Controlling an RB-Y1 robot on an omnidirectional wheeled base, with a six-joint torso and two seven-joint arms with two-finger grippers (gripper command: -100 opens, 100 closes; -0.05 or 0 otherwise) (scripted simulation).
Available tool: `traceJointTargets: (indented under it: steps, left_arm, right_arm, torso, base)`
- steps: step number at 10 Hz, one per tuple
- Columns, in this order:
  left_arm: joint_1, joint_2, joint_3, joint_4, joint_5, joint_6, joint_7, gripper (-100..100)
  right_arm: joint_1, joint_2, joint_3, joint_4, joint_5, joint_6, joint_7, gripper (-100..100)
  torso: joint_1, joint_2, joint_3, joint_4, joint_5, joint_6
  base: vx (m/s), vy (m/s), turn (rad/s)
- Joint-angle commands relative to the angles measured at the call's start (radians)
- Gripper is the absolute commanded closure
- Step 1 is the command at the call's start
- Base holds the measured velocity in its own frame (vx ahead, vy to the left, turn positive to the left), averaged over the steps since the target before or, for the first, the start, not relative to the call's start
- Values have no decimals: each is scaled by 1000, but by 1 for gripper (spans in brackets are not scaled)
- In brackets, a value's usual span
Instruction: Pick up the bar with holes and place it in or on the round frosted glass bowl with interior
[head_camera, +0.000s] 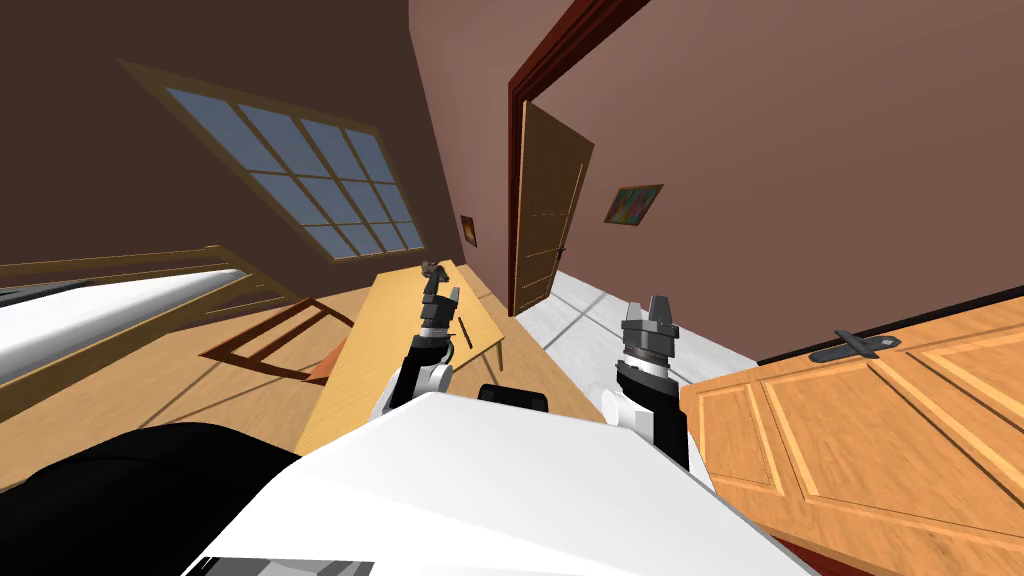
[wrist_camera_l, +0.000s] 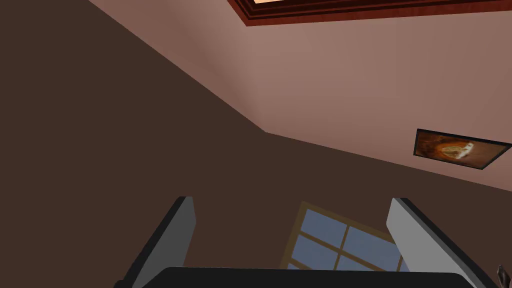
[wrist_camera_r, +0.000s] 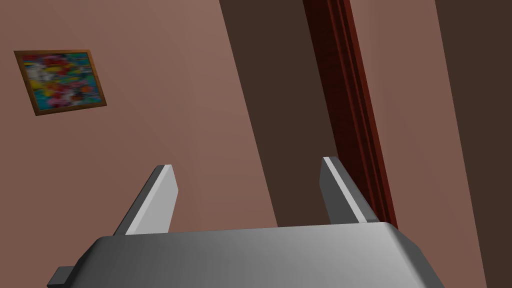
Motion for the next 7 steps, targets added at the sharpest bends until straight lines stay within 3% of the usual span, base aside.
traceJointTargets:
  steps: [1,7]
  left_arm:
    - [-11,41,3,27,13,20,-16,-100]
    - [-73,178,18,177,86,136,-111,-100]
  right_arm:
    - [0,0,0,0,0,0,0,0]
    - [0,0,0,0,0,0,0,0]
  torso:
    - [0,0,0,0,0,0]
    - [1,0,0,0,0,0]
  base:
    - [-3,-1,-67]
    - [-9,3,-100]
